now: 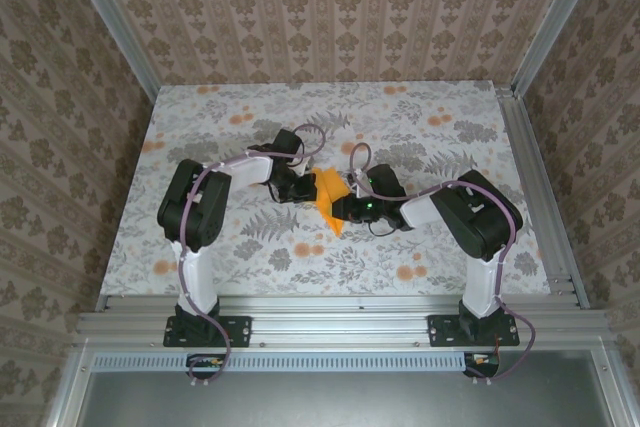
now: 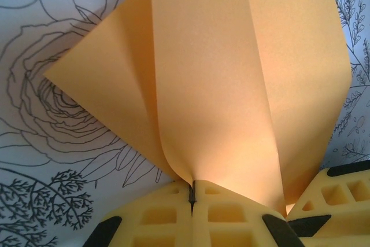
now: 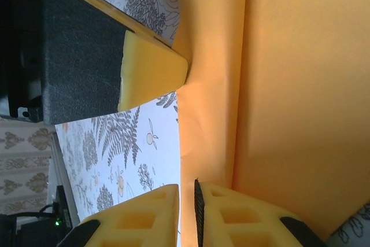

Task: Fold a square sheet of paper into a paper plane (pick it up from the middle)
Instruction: Fourth fold the wing at the center of the table.

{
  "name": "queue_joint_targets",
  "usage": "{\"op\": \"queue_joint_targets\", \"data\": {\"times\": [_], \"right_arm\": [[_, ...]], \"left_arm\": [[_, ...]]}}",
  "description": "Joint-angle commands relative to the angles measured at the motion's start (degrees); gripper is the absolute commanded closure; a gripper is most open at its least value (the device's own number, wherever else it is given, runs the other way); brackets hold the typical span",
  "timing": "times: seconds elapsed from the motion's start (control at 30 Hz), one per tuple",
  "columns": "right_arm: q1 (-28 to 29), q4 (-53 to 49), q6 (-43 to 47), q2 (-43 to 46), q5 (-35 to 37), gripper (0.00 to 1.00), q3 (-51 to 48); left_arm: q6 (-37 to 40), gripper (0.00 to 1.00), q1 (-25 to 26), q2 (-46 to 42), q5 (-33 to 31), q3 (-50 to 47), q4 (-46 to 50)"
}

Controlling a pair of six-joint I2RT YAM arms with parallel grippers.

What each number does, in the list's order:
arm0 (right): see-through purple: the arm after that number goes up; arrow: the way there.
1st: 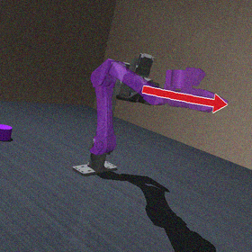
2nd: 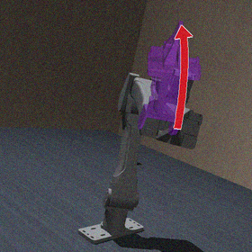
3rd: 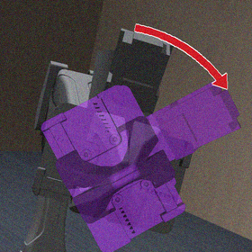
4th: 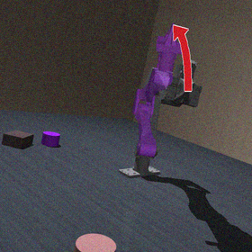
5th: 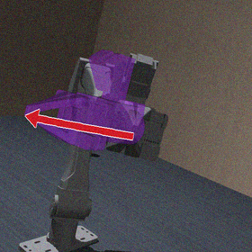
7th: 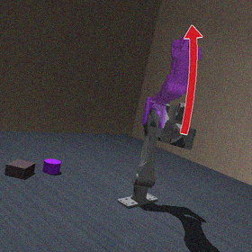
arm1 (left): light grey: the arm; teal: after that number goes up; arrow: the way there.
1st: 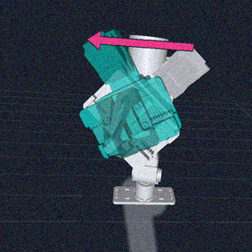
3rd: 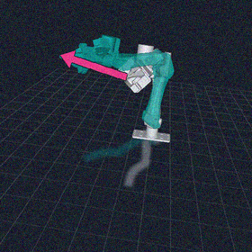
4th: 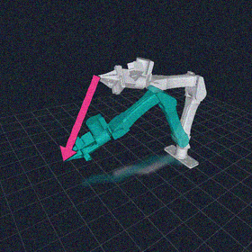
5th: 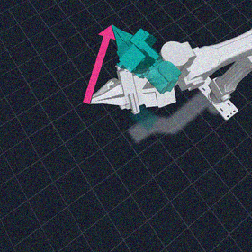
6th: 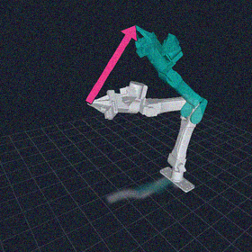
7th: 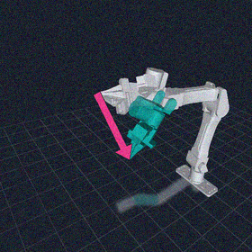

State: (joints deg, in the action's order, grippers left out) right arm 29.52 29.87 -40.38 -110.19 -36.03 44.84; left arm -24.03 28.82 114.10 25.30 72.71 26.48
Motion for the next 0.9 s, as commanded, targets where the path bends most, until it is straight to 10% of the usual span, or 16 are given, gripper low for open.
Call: {"op": "queue_joint_targets", "data": {"times": [0.0,0.87], "right_arm": [[0.1,-13.2,4.0,-0.9,1.5,0.81,-0.7],[3.7,-31.0,14.8,-2.1,12.2,0.82,4.7]], "left_arm": [[2.0,1.0,-1.2,4.9,-8.6,-0.3,-0.3],[2.2,0.99,-1.2,6.5,-5.8,2.2,0.5]]}}
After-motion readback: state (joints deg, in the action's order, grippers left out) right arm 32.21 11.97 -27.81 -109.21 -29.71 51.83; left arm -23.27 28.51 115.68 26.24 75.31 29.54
